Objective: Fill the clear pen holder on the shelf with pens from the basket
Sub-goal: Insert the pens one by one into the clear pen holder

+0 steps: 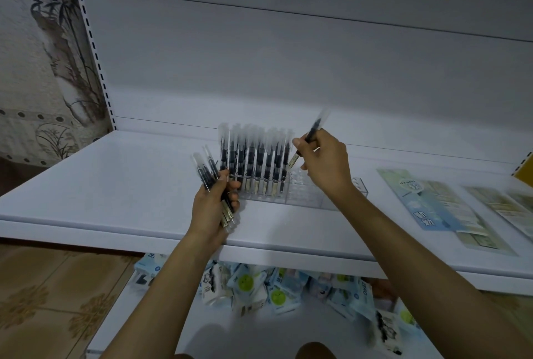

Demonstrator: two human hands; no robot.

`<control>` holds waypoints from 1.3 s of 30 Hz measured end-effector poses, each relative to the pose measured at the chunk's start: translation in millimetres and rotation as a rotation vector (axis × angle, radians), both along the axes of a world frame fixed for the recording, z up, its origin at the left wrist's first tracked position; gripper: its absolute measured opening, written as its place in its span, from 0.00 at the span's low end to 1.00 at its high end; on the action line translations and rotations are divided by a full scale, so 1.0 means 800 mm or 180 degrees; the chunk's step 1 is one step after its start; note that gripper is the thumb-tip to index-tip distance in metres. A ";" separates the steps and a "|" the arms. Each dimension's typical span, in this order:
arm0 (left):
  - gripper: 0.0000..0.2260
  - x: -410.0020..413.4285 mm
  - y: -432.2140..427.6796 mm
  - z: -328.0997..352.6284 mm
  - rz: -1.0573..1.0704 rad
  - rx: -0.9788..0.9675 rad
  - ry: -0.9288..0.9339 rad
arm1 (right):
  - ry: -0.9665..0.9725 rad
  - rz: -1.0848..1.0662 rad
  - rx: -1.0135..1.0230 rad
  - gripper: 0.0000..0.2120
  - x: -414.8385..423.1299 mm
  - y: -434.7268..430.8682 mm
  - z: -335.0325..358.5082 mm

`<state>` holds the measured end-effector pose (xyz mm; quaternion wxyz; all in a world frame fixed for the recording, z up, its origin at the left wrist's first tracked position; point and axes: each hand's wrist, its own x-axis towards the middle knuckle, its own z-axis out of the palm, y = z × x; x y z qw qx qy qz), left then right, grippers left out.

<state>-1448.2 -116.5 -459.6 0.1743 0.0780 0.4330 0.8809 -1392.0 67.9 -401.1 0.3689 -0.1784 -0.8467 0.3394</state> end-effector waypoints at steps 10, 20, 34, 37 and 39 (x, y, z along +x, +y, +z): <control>0.06 0.000 -0.001 -0.001 0.0032 -0.0039 0.0002 | -0.0702 -0.0024 0.0605 0.14 -0.004 -0.008 -0.019; 0.06 -0.001 0.000 -0.001 0.0038 -0.0020 0.0005 | -0.1082 -0.0125 0.0757 0.17 -0.006 -0.003 -0.026; 0.06 -0.003 0.000 -0.005 0.0057 -0.0064 0.0054 | -0.1669 0.0021 0.1331 0.21 -0.006 -0.006 -0.008; 0.07 -0.003 0.000 -0.004 0.0048 -0.0013 0.0037 | -0.1728 0.0012 0.1308 0.21 -0.010 -0.004 -0.005; 0.06 -0.002 0.000 -0.003 0.0035 0.0034 0.0007 | -0.1800 -0.0008 0.1346 0.22 -0.012 -0.002 -0.001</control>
